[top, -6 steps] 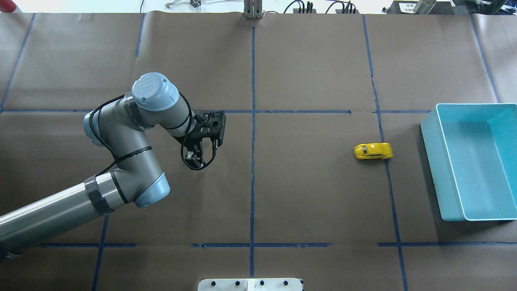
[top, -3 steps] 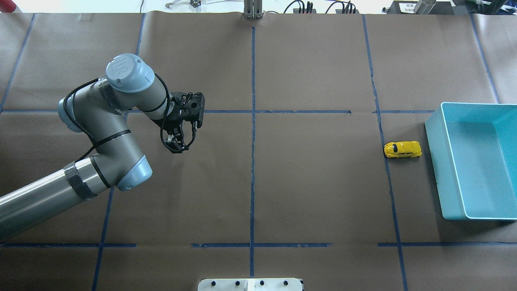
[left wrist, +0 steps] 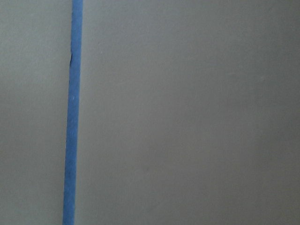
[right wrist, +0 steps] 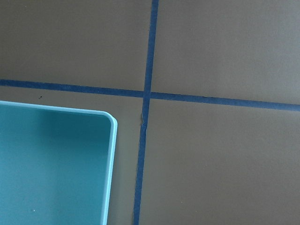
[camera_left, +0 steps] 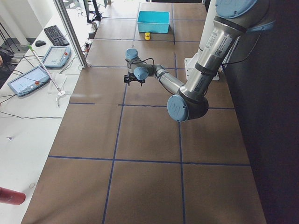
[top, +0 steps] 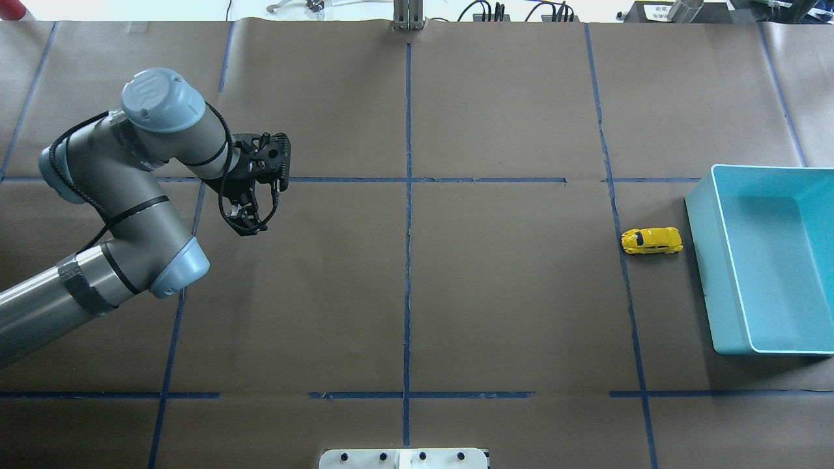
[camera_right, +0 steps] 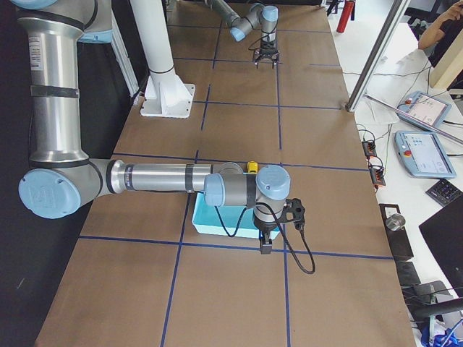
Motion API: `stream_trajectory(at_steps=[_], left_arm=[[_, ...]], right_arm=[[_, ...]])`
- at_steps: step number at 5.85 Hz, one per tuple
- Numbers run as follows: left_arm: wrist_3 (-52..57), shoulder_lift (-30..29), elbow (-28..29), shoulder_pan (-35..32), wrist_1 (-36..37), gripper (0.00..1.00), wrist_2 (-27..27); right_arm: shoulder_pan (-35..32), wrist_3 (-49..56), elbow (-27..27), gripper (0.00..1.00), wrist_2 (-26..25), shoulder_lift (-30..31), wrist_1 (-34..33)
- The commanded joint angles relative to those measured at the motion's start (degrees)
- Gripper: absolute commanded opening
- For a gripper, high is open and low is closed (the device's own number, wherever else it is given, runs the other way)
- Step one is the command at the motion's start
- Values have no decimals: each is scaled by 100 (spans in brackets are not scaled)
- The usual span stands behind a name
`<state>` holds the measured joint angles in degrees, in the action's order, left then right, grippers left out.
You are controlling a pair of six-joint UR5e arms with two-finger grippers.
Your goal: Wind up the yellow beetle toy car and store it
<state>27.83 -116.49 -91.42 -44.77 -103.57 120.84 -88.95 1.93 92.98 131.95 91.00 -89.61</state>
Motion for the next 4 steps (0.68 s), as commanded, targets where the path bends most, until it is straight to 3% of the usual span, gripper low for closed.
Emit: stream_trajectory(at_steps=[1, 2, 3, 4], left_arm=[[-6, 1095, -1083, -582, 685, 100, 209], [-6, 1493, -1167, -1143, 784, 100, 751], [-15, 1880, -1168, -1766, 1099, 100, 983], [-32, 2223, -1063, -2086, 1197, 100, 994]], right_arm=[[0, 0, 45, 100, 24, -21, 5], [0, 0, 54, 100, 24, -30, -4], [0, 9, 106, 100, 24, -39, 5], [113, 18, 98, 100, 33, -230, 423]])
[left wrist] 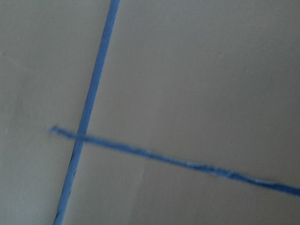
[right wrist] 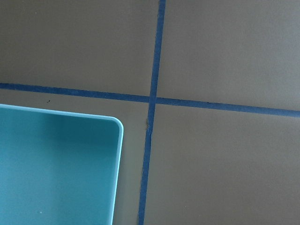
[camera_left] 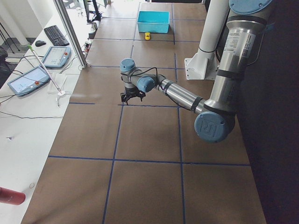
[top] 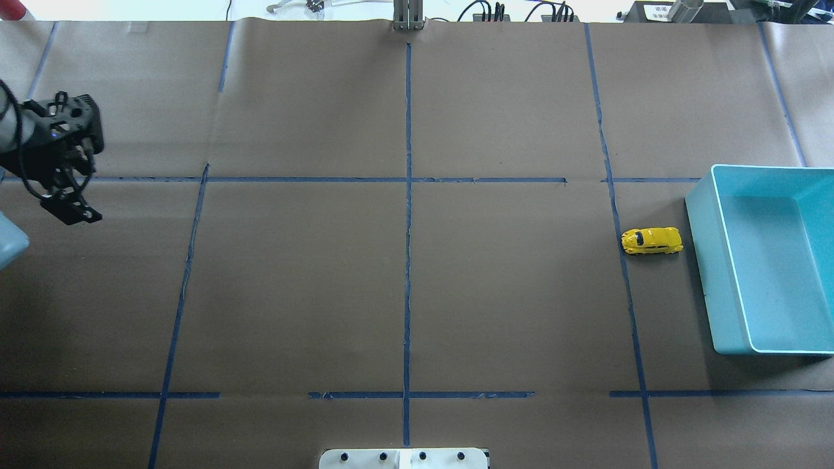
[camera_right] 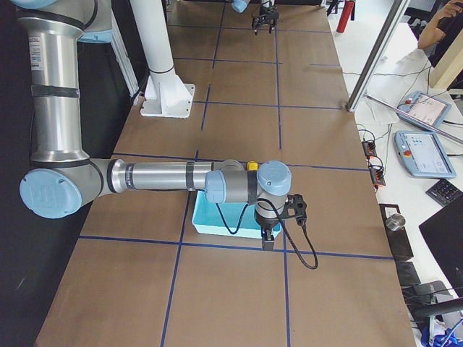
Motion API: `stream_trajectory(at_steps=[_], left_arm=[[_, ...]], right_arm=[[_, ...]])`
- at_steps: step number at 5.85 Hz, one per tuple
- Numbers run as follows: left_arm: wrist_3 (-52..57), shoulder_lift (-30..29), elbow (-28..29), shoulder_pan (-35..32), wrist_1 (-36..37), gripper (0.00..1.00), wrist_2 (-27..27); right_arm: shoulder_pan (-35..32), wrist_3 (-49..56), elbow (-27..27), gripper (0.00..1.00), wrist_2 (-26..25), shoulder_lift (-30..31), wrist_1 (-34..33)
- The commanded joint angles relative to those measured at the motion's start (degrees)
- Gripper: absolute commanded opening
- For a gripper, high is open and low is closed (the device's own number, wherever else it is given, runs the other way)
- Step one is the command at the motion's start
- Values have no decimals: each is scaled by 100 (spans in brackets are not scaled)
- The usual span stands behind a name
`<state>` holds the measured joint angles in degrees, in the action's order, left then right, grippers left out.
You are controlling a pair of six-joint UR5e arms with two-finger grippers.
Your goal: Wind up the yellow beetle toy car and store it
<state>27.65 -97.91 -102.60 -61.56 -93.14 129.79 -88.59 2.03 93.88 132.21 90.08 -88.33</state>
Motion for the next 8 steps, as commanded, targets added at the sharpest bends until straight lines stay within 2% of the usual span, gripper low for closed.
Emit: stream_trajectory(at_steps=[1, 3, 6, 7, 8], left_arm=[[-75, 604, 169, -723, 121, 100, 99], [-50, 974, 441, -1741, 156, 100, 125], [-85, 1090, 890, -2736, 156, 100, 90], [-563, 1073, 995, -2948, 217, 100, 81], [-1569, 1072, 970, -3072, 270, 100, 72]], right_arm=[[305, -26, 17, 100, -29, -157, 821], [761, 34, 262, 100, -239, -410, 967], [2000, 113, 1043, 100, -310, -622, 967], [2361, 149, 1323, 100, -328, -658, 967], [2999, 1097, 1248, 100, -589, -1024, 967]])
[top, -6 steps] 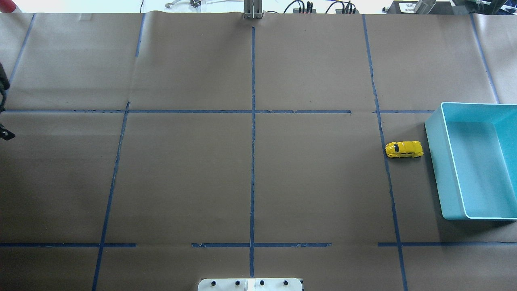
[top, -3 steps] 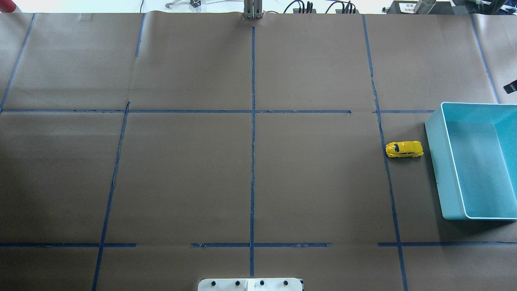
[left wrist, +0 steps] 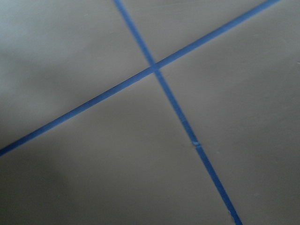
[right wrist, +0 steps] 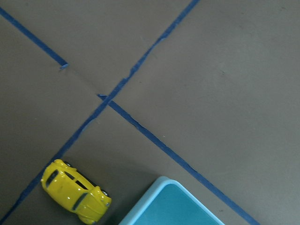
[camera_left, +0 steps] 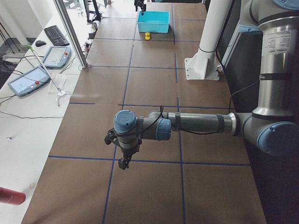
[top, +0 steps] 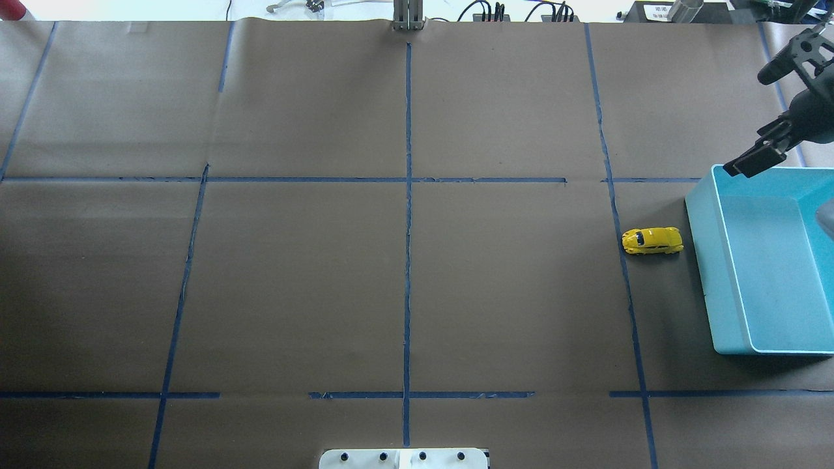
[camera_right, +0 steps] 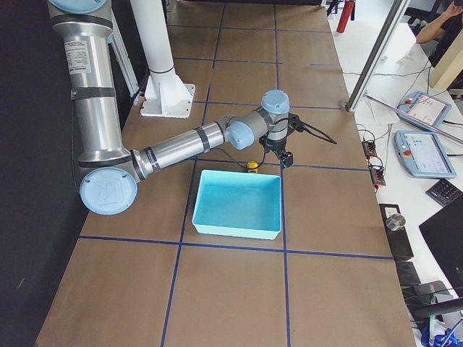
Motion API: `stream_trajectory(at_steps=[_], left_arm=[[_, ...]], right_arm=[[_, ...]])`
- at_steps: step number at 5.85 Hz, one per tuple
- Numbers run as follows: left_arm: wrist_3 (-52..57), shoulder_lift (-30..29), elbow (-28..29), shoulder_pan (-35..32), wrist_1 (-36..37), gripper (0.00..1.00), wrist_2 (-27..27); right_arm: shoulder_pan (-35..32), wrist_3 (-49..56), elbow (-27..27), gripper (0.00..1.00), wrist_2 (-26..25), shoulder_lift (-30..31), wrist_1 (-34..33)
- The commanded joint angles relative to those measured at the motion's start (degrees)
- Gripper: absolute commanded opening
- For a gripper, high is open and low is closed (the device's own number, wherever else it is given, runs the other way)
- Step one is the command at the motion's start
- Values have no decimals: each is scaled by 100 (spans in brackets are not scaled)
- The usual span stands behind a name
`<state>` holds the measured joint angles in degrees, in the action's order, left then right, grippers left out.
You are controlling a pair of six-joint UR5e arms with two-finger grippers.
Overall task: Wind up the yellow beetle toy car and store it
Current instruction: 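Move the right gripper over the car beside the blue bin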
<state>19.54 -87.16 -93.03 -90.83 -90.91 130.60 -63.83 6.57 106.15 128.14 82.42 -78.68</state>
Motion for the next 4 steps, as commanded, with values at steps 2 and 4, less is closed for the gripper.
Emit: stream_trajectory(at_steps=[2, 4], left_arm=[[-1383, -20, 283, -616, -40, 100, 9], [-2011, -160, 416, -673, 21, 100, 44]], right_arm=[[1081, 2047, -112, 100, -552, -262, -25], [1477, 2389, -253, 100, -596, -244, -16]])
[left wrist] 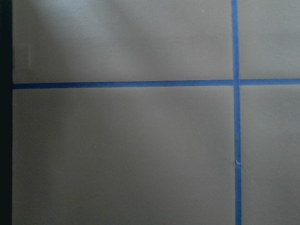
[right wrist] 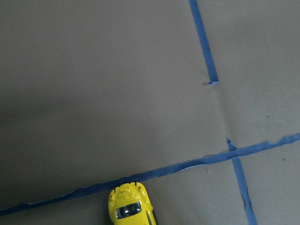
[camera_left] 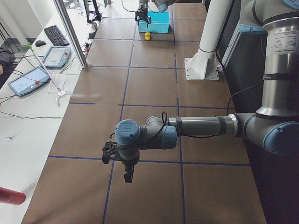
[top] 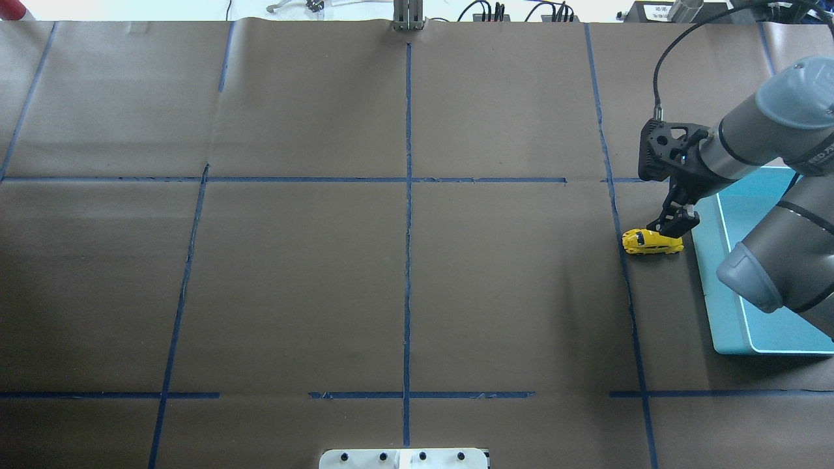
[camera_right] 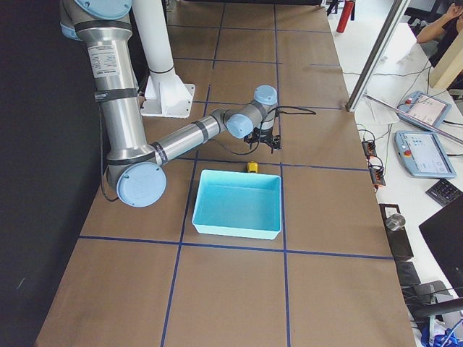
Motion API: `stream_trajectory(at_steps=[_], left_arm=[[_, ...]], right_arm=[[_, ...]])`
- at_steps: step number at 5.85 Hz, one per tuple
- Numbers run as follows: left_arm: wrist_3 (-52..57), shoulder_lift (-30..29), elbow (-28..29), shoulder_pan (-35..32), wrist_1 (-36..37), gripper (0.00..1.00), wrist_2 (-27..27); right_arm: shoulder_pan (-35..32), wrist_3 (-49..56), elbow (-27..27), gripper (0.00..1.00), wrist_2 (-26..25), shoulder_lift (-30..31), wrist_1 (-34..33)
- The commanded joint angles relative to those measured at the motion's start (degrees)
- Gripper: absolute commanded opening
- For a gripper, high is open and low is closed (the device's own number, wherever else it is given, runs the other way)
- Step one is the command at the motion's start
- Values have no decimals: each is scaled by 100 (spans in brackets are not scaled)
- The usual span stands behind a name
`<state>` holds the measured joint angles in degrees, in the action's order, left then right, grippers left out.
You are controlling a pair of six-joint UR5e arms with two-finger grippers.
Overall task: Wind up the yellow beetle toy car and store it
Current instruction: 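Lower the right gripper and grasp the yellow car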
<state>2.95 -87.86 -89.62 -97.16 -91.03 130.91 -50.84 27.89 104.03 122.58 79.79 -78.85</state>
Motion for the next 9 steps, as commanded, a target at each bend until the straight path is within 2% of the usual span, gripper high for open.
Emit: stream_trajectory(at_steps=[1, 2, 3, 9], left_arm=[[-678, -178, 259, -40, 15, 100, 22], [-638, -222, 270, -22, -28, 100, 22], [-637, -223, 235, -14, -37, 100, 14], [-637, -249, 182, 4, -46, 100, 14]], right_arm=[[232, 730, -23, 100, -328, 37, -7], [232, 874, -32, 100, -348, 80, -7], [276, 980, -40, 100, -740, 133, 1], [663, 964, -58, 100, -1112, 327, 19]])
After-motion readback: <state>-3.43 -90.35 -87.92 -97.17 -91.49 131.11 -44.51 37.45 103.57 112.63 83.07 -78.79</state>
